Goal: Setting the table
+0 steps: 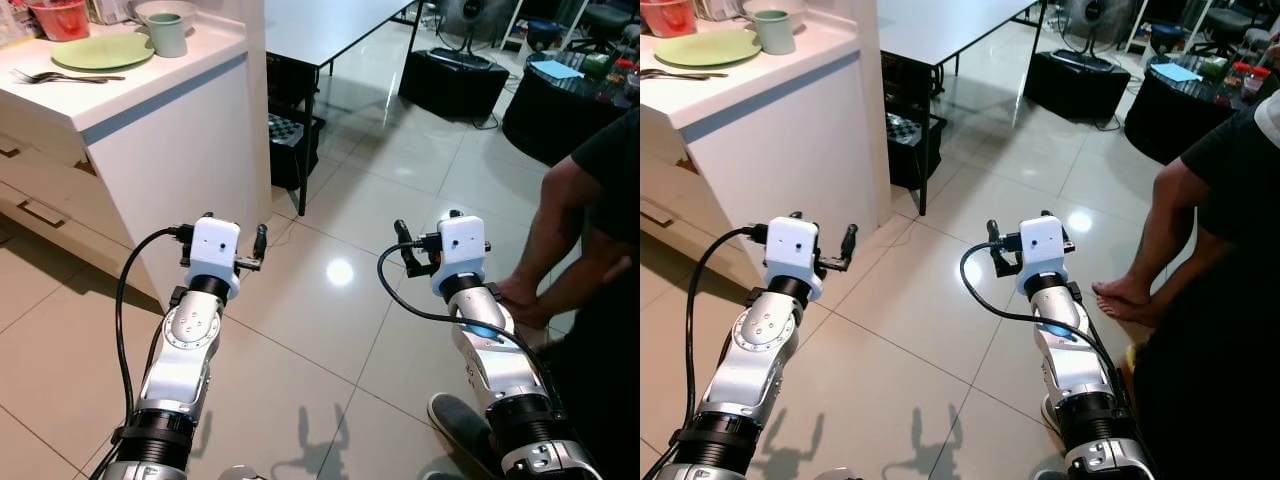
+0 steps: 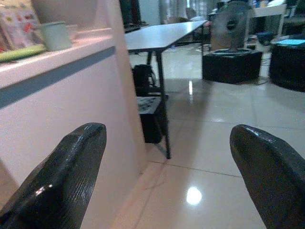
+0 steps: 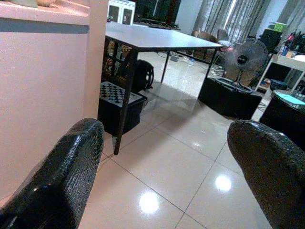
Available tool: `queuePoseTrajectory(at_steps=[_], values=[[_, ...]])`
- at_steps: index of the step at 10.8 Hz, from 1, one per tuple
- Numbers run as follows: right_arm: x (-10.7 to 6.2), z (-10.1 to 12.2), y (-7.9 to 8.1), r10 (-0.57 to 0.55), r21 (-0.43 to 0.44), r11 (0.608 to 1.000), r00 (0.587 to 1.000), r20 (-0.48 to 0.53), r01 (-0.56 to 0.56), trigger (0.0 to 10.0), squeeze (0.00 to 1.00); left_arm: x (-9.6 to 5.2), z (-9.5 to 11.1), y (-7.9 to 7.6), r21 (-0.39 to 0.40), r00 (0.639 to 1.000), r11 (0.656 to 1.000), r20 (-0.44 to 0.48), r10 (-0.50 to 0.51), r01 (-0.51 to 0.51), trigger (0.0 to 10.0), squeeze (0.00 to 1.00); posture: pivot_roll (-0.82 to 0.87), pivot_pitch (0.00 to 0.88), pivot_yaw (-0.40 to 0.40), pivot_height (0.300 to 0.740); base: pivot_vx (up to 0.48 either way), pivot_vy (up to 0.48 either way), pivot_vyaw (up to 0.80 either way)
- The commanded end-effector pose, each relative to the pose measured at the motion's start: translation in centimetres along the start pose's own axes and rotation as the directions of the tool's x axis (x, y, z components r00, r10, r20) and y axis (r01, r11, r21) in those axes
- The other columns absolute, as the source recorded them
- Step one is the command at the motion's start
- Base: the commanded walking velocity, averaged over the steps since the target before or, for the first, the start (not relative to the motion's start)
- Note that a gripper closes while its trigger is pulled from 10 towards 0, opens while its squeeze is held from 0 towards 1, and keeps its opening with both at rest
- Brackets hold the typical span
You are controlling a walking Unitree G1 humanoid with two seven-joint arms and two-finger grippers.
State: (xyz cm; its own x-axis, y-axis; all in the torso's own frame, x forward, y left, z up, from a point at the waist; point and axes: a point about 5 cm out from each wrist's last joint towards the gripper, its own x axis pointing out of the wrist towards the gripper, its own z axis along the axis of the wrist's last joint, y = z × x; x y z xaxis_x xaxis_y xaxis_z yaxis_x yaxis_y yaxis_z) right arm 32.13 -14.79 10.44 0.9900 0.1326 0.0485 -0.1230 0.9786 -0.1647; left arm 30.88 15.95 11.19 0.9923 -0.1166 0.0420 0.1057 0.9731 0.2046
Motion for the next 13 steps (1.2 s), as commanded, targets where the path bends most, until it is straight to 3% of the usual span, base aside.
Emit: queuePoseTrajectory(at_steps=[1, 13], values=[[0.02, 0.14, -0.29, 0.001, -0.009, 1.0, 1.0, -0.004, -0.001, 10.0, 0.0, 0.3, 0.35, -0.6, -0.014, 0.999, 0.999, 0.012, -0.04, 0.04, 10.0, 0.0, 0.11, 0.0, -0.047, 0.74, 0.0, 0.0, 0.0], [-0.61, -0.1, 0.25, 0.029, -0.006, 1.0, 0.999, -0.02, -0.029, 10.0, 0.0, 0.36, 0.14, -1.11, 0.017, 0.998, 0.998, -0.019, -0.059, 0.059, 10.0, 0.0, 0.11, 0.0, -0.041, 0.74, 0.48, 0.0, 0.0]])
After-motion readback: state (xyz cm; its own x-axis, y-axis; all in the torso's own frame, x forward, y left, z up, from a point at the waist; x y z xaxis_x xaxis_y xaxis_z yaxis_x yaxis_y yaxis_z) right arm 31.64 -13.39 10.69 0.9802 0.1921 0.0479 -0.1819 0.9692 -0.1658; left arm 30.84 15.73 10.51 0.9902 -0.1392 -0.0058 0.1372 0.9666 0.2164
